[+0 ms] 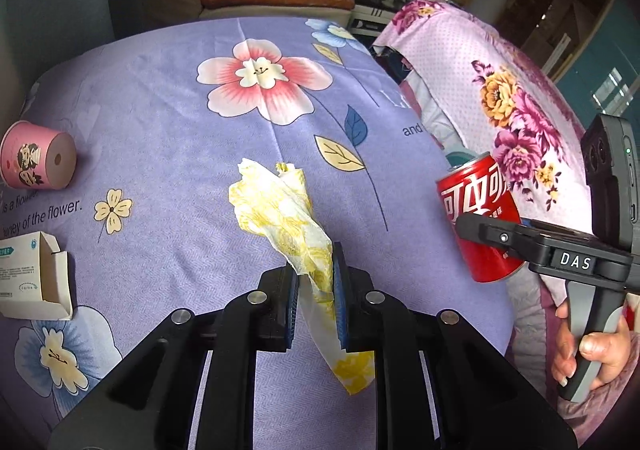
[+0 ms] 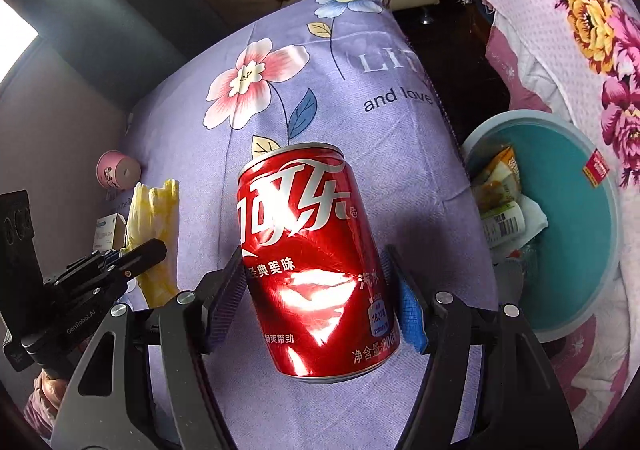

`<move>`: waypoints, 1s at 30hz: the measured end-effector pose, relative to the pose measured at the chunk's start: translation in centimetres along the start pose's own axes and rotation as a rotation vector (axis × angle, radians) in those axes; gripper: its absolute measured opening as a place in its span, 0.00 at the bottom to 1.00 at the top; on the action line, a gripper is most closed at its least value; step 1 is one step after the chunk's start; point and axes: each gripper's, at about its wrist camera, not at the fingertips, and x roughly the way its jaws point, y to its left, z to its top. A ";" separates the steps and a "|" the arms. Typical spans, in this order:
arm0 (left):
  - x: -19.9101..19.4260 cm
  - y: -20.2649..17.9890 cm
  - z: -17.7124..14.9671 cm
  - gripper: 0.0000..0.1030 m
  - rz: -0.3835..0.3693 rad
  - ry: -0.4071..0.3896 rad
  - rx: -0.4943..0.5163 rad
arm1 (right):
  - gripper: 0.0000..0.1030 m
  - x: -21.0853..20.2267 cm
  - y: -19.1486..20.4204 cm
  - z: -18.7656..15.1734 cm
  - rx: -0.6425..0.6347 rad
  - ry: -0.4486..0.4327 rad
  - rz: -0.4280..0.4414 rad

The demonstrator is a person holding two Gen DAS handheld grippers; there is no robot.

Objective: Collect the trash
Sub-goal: 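Carry the tissue and cola can over the teal bin and open both tools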

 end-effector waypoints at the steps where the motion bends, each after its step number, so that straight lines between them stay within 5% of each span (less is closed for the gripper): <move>1: -0.1 -0.5 0.1 0.15 0.001 -0.002 0.008 | 0.62 -0.4 -0.5 -0.1 0.012 -0.010 0.002; 30: 5.6 -20.3 2.8 0.15 -0.051 0.054 0.341 | 0.62 -9.1 -17.5 -4.0 0.344 -0.231 -0.009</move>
